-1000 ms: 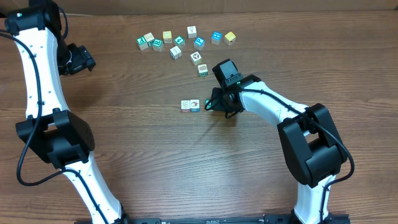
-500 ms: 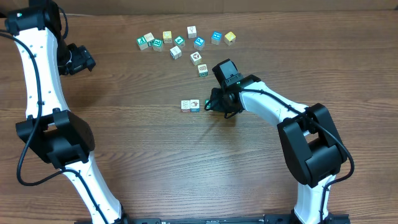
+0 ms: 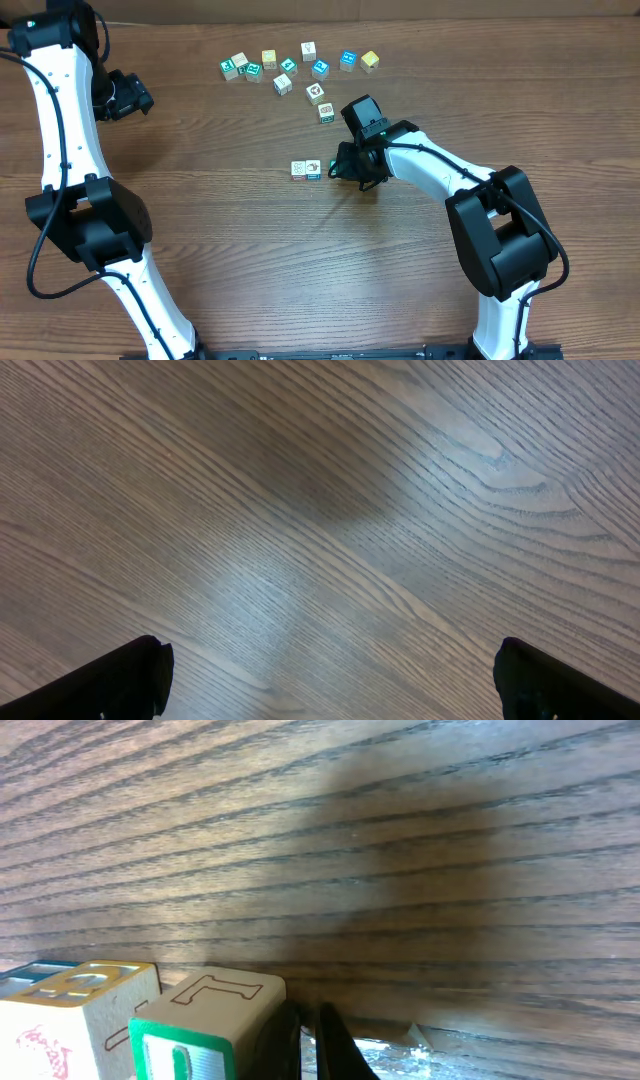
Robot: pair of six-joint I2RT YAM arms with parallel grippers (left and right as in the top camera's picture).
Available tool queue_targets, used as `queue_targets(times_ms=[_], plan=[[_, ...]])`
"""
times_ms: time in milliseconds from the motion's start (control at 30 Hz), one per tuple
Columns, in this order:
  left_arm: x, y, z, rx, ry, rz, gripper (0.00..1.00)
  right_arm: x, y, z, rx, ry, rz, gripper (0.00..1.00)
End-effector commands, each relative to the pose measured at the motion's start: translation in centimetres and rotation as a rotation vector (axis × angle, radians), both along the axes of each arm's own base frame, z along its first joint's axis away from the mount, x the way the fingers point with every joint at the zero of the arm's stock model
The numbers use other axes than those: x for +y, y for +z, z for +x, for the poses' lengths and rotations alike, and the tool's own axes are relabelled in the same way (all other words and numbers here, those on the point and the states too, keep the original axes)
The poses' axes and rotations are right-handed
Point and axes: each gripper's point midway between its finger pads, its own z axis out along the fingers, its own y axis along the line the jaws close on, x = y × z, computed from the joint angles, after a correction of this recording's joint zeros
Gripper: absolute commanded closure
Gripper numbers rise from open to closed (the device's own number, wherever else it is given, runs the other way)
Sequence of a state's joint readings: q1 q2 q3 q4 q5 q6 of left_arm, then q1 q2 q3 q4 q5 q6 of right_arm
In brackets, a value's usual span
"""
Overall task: Form a horizontal line
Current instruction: 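Push the green block flush against the yellow block with the right gripper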
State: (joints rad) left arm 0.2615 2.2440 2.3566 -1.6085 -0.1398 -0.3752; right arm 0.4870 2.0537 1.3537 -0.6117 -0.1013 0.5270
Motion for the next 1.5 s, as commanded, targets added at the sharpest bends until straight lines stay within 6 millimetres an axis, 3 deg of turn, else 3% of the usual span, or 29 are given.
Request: queue_targets(times_ms=[0,1467], plan=[[-0.20,-0.07,-0.05,0.005,0.007,0.007,0.01,0.80,-0.70,-0.46,0.008,0.024,0.004,0.96],[-0.20,-0.07,-0.05,0.005,0.007,0.007,0.01,1.58,-0.40,0.06,-0.044,0.114,0.009,0.96]])
